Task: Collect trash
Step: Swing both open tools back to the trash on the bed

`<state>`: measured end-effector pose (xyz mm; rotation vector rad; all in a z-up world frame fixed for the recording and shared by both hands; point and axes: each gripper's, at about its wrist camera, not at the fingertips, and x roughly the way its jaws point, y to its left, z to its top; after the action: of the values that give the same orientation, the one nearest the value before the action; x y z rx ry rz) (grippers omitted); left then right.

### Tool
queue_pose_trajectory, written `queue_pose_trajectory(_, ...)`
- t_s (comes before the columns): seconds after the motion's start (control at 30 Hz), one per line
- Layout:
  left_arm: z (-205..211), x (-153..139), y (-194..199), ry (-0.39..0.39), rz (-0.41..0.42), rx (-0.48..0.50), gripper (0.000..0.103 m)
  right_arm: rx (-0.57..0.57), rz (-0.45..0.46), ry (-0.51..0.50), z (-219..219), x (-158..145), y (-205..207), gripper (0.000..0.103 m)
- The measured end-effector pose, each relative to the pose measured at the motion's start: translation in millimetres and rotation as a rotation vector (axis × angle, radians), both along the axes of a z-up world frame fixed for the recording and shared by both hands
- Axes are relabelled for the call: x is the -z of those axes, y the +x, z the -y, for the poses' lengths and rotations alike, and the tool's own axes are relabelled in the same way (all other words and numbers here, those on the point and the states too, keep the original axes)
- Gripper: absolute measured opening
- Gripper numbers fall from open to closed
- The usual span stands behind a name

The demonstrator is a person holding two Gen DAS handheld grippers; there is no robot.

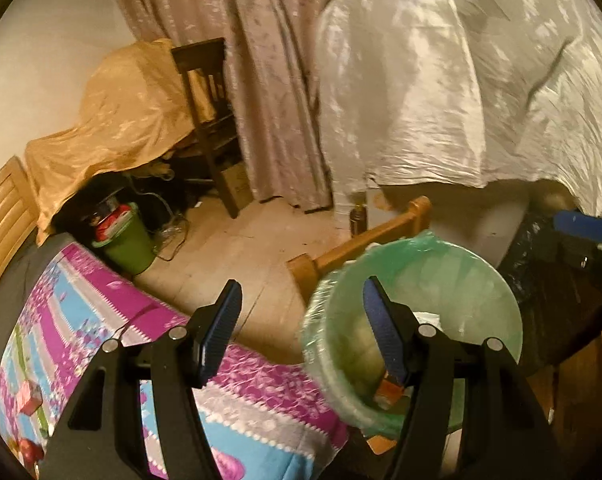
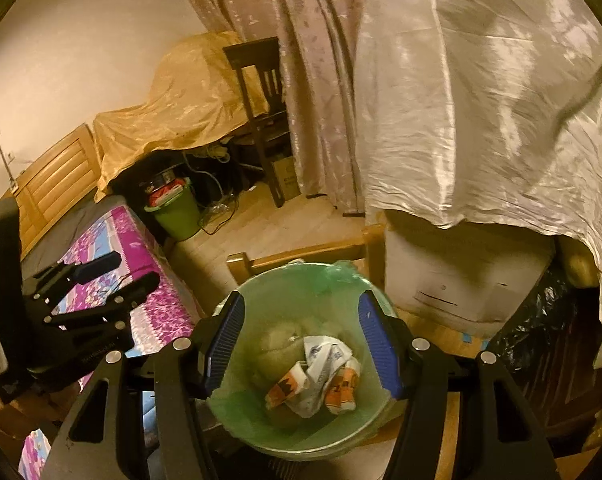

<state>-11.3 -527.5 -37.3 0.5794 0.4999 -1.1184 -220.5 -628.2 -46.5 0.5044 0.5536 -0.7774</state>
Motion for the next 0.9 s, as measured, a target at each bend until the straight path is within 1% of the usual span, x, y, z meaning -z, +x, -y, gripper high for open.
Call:
queue_pose_trajectory(0.1,-16,-6,7,-0.014,0.015,-0.032,0.067,-0.025,0.002,-0.014,-11,-4,11,0.061)
queue_pose_trajectory(0.3,-51,-14,22,-0.031,0.021,-0.093,0.068,-0.08,0.034,-0.03,-37,-11,31,0.061)
queue_pose_trajectory(0.4,-82,-13,29,-0.043,0.042,-0.14,0.069,-0.119,0.035,-0.038,-56,-9,45,0.062)
queue_pose_trajectory(0.47,-104,-10,33,-0.044,0.07,-0.171,0.071,-0.156,0.028,-0.043,-71,-5,59,0.062)
queue_pose_trajectory(0.5,-121,-7,37,-0.047,0.084,-0.196,0.071,-0.177,0.023,-0.042,-79,-3,67,0.062)
queue_pose_trajectory(0.53,-132,-4,40,-0.047,0.084,-0.211,0.072,-0.206,0.02,-0.039,-89,-1,77,0.062)
queue_pose_trajectory(0.67,-198,14,66,-0.032,0.042,-0.32,0.072,-0.316,0.01,-0.042,-132,5,115,0.062)
queue_pose_trajectory(0.73,-233,26,77,-0.022,0.012,-0.381,0.072,-0.39,-0.007,-0.046,-160,9,139,0.062)
queue_pose_trajectory(0.8,-265,38,88,-0.01,-0.022,-0.446,0.072,-0.457,-0.025,-0.041,-185,14,161,0.062)
queue_pose_trajectory(0.9,-323,56,104,-0.018,-0.1,-0.557,0.072,-0.57,-0.051,-0.023,-227,22,197,0.062)
